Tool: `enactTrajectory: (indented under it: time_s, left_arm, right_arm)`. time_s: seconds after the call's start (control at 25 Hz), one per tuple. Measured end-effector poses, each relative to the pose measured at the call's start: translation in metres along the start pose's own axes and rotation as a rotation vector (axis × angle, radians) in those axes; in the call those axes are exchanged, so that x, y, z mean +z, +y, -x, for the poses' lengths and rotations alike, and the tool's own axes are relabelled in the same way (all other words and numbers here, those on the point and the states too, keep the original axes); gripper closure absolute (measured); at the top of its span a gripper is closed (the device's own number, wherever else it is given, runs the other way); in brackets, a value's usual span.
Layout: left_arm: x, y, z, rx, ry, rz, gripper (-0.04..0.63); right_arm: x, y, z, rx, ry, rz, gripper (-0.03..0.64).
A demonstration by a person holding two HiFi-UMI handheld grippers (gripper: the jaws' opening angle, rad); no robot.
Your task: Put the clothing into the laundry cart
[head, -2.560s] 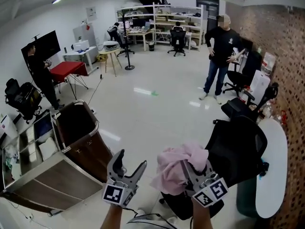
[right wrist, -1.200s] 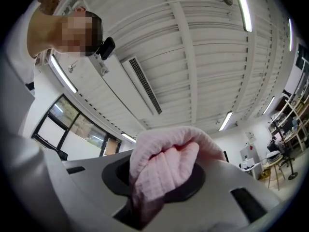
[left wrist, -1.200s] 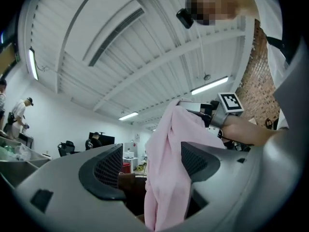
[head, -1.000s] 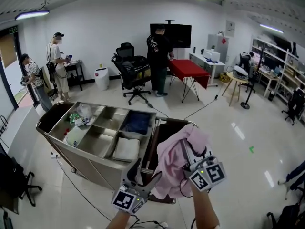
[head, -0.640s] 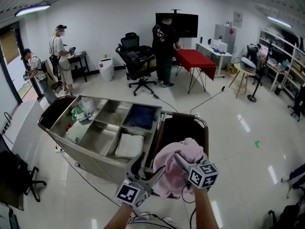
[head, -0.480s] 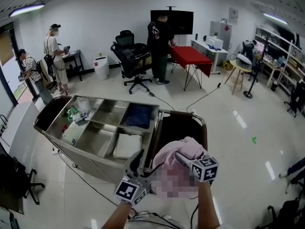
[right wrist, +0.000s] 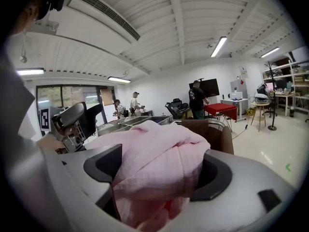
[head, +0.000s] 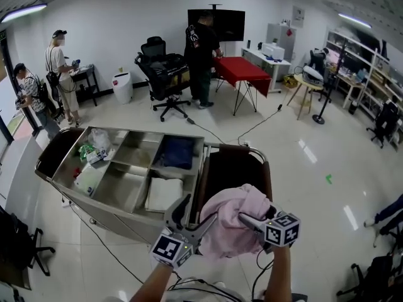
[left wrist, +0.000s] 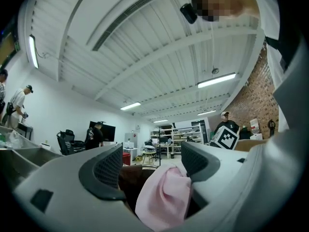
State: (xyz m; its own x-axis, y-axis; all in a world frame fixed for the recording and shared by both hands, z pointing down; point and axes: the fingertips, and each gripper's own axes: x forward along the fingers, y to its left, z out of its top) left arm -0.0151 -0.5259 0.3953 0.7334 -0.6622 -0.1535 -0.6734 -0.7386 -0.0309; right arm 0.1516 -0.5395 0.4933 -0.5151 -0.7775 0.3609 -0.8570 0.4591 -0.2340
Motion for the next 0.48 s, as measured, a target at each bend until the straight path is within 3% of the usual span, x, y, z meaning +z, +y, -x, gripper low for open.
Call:
enactTrajectory:
  time_s: [0.2, 0.48]
  left_arm:
    - [-0.008, -0.002, -0.003, -0.015, 0.01, 0.02, 0.233]
    - [-0.021, -0.013, -0.009, -0.047, 0.028, 0.042, 0.233]
  right_arm:
    - [-0.003, -0.009, 0.033, -0.013, -0.044, 0.006, 0.155]
    - [0.011, -0.014, 0.062, -0.108, -0.23, 0.028, 0.163]
